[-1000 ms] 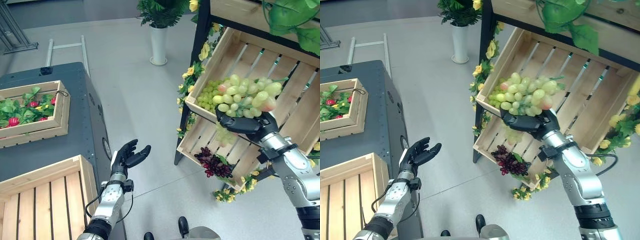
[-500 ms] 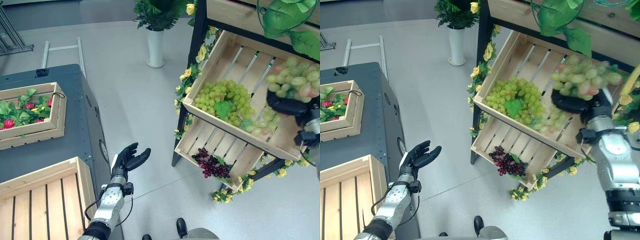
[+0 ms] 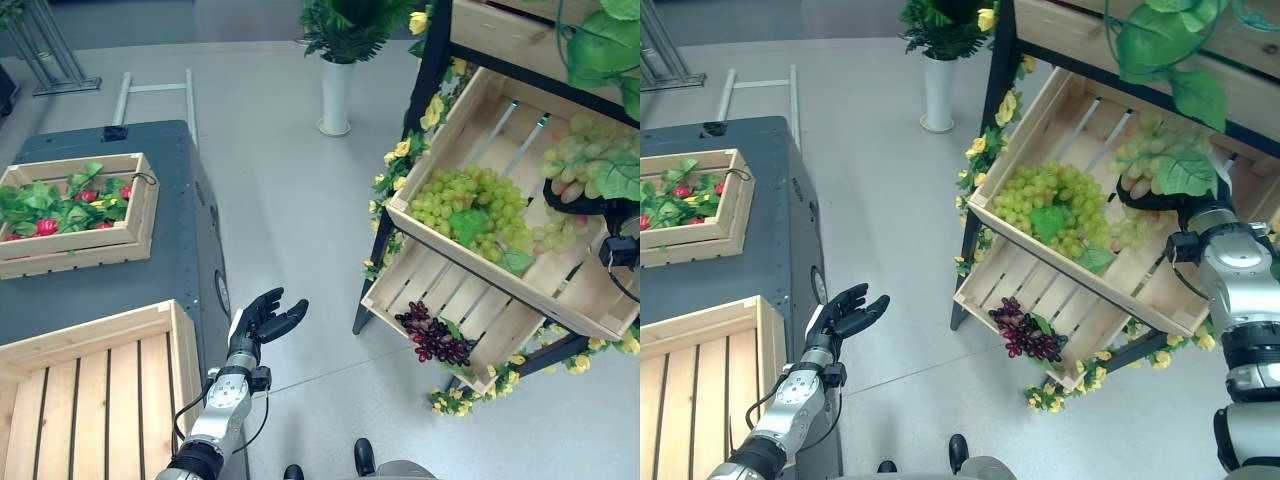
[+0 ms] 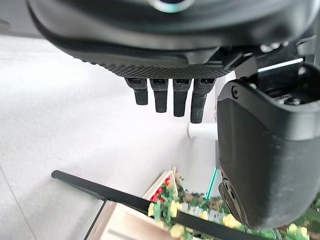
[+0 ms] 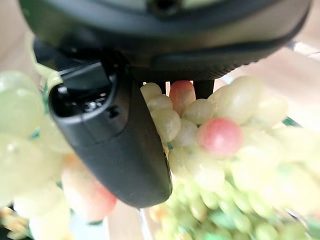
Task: Pick up the fruits from the basket on one side to the basket on the other side
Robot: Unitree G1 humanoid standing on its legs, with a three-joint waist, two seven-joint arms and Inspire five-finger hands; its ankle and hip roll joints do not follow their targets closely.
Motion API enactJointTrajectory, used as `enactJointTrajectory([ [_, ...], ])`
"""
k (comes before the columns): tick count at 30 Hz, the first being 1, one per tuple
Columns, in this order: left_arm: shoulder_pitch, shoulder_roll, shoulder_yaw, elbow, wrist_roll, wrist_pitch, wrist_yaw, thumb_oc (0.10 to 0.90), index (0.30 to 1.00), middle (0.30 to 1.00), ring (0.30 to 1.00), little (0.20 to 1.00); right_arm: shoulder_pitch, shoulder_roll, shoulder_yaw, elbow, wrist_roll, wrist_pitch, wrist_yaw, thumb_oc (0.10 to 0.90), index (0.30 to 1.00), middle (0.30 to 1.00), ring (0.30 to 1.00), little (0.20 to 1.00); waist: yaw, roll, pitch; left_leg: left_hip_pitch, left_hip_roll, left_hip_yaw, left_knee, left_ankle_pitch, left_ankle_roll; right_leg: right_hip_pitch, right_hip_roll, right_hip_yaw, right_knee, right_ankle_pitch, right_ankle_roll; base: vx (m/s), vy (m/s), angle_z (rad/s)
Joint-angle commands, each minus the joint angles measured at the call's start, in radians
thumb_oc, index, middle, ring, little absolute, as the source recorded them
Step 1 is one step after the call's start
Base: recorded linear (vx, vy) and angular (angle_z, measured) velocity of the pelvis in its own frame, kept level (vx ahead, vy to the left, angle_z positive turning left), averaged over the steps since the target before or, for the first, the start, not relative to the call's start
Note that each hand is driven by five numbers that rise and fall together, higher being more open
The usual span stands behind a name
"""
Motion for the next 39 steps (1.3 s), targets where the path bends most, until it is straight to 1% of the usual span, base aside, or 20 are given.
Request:
enactJointTrajectory([
  [1, -0.155, 0.056, -0.058, -0.019, -0.008, -0.071, -0.014, 0.8, 0.9, 0.9, 0.9, 0.9, -0.198, -0.112, 0.003, 0.075, -0.039, -0.029, 0.066, 0.4, 0.3, 0.3, 0.3, 0.3, 0.041, -0.056, -0.069, -0.035, -0.048, -0.055, 0.007, -0.068, 0.013, 0.03, 0.023, -0.05, 0.002, -0.017, -0.008, 0.0, 0.0, 0.0],
  [6, -0.164, 0.061, -0.057, -0.022, -0.01, -0.064, -0.017, 0.8, 0.9, 0.9, 0.9, 0.9, -0.199, -0.104, 0.043, 0.137, -0.125, -0.001, 0.128, 0.4, 0.3, 0.3, 0.3, 0.3, 0.047, -0.06, -0.061, -0.033, -0.049, -0.057, 0.007, -0.067, 0.016, 0.032, 0.022, -0.055, 0.002, -0.017, -0.009, -0.01, -0.003, 0.04],
  [7, -0.164, 0.061, -0.057, -0.02, -0.01, -0.066, -0.018, 0.8, 0.9, 0.9, 0.9, 0.9, -0.204, -0.109, 0.052, 0.146, -0.132, 0.002, 0.137, 0.568, 0.552, 0.552, 0.552, 0.552, 0.046, -0.061, -0.06, -0.032, -0.048, -0.055, 0.007, -0.067, 0.016, 0.033, 0.021, -0.055, 0.002, -0.017, -0.009, 0.0, 0.0, 0.0],
  [9, -0.167, 0.06, -0.057, -0.018, -0.011, -0.068, -0.018, 0.8, 0.9, 0.9, 0.9, 0.9, -0.21, -0.11, 0.064, 0.16, -0.152, 0.006, 0.136, 0.8, 0.9, 0.9, 0.9, 0.9, 0.045, -0.061, -0.058, -0.031, -0.048, -0.053, 0.007, -0.067, 0.017, 0.034, 0.022, -0.052, 0.002, -0.017, -0.01, 0.0, 0.0, 0.0],
  [11, -0.169, 0.059, -0.061, -0.017, -0.013, -0.071, -0.015, 0.8, 0.9, 0.9, 0.9, 0.9, -0.219, -0.115, 0.073, 0.175, -0.175, 0.0, 0.133, 0.8, 0.9, 0.9, 0.9, 0.9, 0.044, -0.061, -0.057, -0.03, -0.047, -0.051, 0.007, -0.067, 0.017, 0.034, 0.023, -0.05, 0.002, -0.017, -0.01, 0.0, 0.0, 0.0],
  [17, -0.164, 0.059, -0.057, -0.022, -0.011, -0.077, -0.019, 0.8, 0.9, 0.9, 0.9, 0.9, -0.213, -0.133, 0.082, 0.163, -0.23, 0.028, 0.124, 0.8, 0.9, 0.9, 0.9, 0.9, 0.035, -0.061, -0.054, -0.029, -0.046, -0.043, 0.007, -0.068, 0.018, 0.032, 0.024, -0.041, 0.002, -0.014, -0.01, 0.0, 0.0, 0.0],
  [21, -0.158, 0.06, -0.058, -0.023, -0.014, -0.083, -0.015, 0.8, 0.9, 0.9, 0.9, 0.9, -0.206, -0.158, 0.09, 0.147, -0.275, 0.04, 0.12, 0.8, 0.9, 0.9, 0.9, 0.9, 0.025, -0.059, -0.052, -0.028, -0.045, -0.036, 0.007, -0.067, 0.017, 0.03, 0.025, -0.031, 0.002, -0.013, -0.009, 0.0, 0.009, -0.05],
  [23, -0.157, 0.063, -0.057, -0.029, -0.015, -0.08, -0.013, 0.8, 0.9, 0.9, 0.9, 0.9, -0.197, -0.173, 0.095, 0.126, -0.308, 0.057, 0.12, 0.8, 0.9, 0.9, 0.9, 0.9, 0.018, -0.059, -0.053, -0.028, -0.044, -0.03, 0.007, -0.067, 0.017, 0.028, 0.026, -0.025, 0.002, -0.012, -0.007, 0.0, 0.0, 0.0],
  [25, -0.157, 0.062, -0.056, -0.028, -0.013, -0.082, -0.012, 0.8, 0.9, 0.9, 0.9, 0.9, -0.194, -0.179, 0.098, 0.118, -0.324, 0.066, 0.121, 0.8, 0.9, 0.9, 0.9, 0.9, 0.015, -0.059, -0.054, -0.029, -0.044, -0.027, 0.007, -0.068, 0.017, 0.026, 0.027, -0.021, 0.002, -0.012, -0.007, 0.0, 0.0, 0.0],
  [28, -0.149, 0.067, -0.05, -0.031, -0.016, -0.089, -0.013, 0.8, 0.9, 0.9, 0.9, 0.9, -0.191, -0.205, 0.1, 0.087, -0.31, 0.079, 0.116, 0.8, 0.9, 0.9, 0.9, 0.9, 0.007, -0.059, -0.055, -0.029, -0.042, -0.02, 0.007, -0.067, 0.015, 0.024, 0.028, -0.015, 0.002, -0.011, -0.007, 0.0, 0.0, 0.0],
  [32, -0.145, 0.067, -0.044, -0.03, -0.015, -0.091, -0.014, 0.8, 0.9, 0.9, 0.9, 0.9, -0.172, -0.214, 0.082, 0.043, -0.283, 0.062, 0.097, 0.8, 0.9, 0.9, 0.9, 0.9, -0.002, -0.059, -0.058, -0.031, -0.041, -0.015, 0.007, -0.069, 0.015, 0.02, 0.029, -0.009, 0.002, -0.011, -0.006, 0.0, 0.001, -0.02],
  [35, -0.134, 0.066, -0.04, -0.031, -0.012, -0.095, -0.012, 0.8, 0.9, 0.9, 0.9, 0.9, -0.125, -0.217, 0.037, -0.021, -0.267, 0.016, 0.058, 0.8, 0.9, 0.9, 0.9, 0.9, -0.01, -0.058, -0.061, -0.032, -0.04, -0.008, 0.007, -0.07, 0.016, 0.018, 0.03, -0.005, 0.002, -0.013, -0.006, 0.0, -0.002, -0.01],
  [37, -0.128, 0.064, -0.033, -0.025, -0.011, -0.095, -0.012, 0.8, 0.9, 0.9, 0.9, 0.9, -0.078, -0.208, -0.012, -0.088, -0.283, -0.013, 0.024, 0.8, 0.9, 0.9, 0.9, 0.9, -0.019, -0.054, -0.063, -0.032, -0.039, -0.004, 0.007, -0.071, 0.016, 0.017, 0.031, 0.001, 0.002, -0.013, -0.006, 0.0, -0.003, -0.09],
  [39, -0.12, 0.058, -0.026, -0.014, -0.009, -0.1, -0.01, 0.8, 0.9, 0.9, 0.9, 0.9, -0.001, -0.194, -0.074, -0.199, -0.327, -0.031, -0.021, 0.8, 0.9, 0.9, 0.9, 0.9, -0.033, -0.05, -0.065, -0.031, -0.039, 0.002, 0.007, -0.072, 0.018, 0.015, 0.033, 0.011, 0.002, -0.015, -0.005, 0.0, 0.003, -0.11],
])
